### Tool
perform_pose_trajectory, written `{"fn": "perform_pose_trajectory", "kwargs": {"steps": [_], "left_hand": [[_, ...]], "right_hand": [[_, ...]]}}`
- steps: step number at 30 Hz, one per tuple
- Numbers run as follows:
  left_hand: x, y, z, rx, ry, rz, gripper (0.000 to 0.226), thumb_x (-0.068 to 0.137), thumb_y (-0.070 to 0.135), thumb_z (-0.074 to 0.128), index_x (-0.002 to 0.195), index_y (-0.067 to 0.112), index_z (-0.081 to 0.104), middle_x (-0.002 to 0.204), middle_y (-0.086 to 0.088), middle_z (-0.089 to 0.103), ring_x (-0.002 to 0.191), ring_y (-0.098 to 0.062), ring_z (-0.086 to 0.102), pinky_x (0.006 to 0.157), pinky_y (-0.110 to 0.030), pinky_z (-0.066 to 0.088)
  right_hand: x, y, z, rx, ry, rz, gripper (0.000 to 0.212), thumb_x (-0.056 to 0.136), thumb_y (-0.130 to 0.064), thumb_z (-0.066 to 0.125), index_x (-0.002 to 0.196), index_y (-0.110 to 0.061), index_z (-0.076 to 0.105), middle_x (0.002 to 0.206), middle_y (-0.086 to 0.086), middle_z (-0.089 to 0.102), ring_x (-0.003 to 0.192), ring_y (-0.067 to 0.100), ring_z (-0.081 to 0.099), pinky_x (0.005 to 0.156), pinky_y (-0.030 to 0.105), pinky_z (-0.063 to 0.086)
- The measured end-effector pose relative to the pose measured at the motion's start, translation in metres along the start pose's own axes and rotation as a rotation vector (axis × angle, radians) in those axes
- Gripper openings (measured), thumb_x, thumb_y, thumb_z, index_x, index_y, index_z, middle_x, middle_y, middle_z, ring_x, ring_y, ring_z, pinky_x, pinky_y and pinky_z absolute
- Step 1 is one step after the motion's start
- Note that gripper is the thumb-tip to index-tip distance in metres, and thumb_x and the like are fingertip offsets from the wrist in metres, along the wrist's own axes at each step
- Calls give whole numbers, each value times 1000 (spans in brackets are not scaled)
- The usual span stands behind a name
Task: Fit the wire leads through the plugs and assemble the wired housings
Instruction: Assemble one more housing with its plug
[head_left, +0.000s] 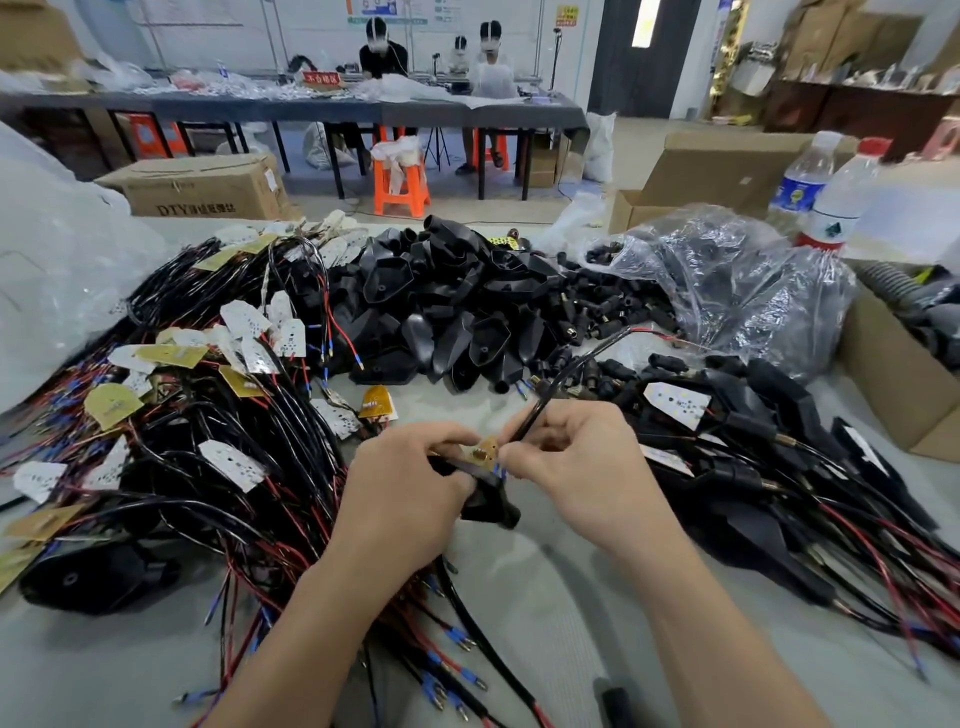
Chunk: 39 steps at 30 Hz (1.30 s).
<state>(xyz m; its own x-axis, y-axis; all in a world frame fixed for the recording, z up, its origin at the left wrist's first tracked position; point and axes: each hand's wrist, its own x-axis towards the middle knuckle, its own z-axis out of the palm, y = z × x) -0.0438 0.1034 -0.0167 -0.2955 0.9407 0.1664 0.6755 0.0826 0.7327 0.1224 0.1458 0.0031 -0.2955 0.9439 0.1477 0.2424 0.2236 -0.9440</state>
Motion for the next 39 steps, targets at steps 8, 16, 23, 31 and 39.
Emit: {"fn": "perform_pose_trajectory", "kwargs": {"steps": [8,16,23,31,39], "left_hand": [[4,0,-4,-422,-145,-99,25,78,11,82,84,35,83,77,9,79,71,-3,73,63,-16,53],[2,-3,-8,-856,-392,-37,63,68,7,86,127,21,71,111,-4,78,81,-12,65,79,-22,56],[-5,8,2,-706,-343,-32,29,98,6,65,116,24,77,108,-1,80,104,-16,75,80,-25,60],[2,2,-9,-860,-428,-118,36,110,22,43,125,35,73,128,4,73,118,-11,67,90,-34,57],[-1,6,0,-1034,-435,-202,40,91,50,59,111,23,81,111,-10,78,86,-13,75,66,-24,60]], "right_hand": [[-4,-3,2,-28,-29,-1,19,79,-2,77,75,-21,76,68,2,72,62,10,63,63,29,52],[-3,0,3,-121,91,-3,21,78,-4,72,77,-24,78,69,-8,74,65,6,69,67,26,57],[0,4,7,73,137,74,11,70,-15,73,78,-20,79,79,-1,78,82,22,75,85,51,60],[-1,0,0,-11,-129,-24,15,84,-1,74,78,-13,81,89,-10,78,89,3,71,85,29,54],[-3,-2,5,-76,-75,-27,10,80,-19,80,83,-29,83,84,15,75,88,42,69,80,53,57]]}}
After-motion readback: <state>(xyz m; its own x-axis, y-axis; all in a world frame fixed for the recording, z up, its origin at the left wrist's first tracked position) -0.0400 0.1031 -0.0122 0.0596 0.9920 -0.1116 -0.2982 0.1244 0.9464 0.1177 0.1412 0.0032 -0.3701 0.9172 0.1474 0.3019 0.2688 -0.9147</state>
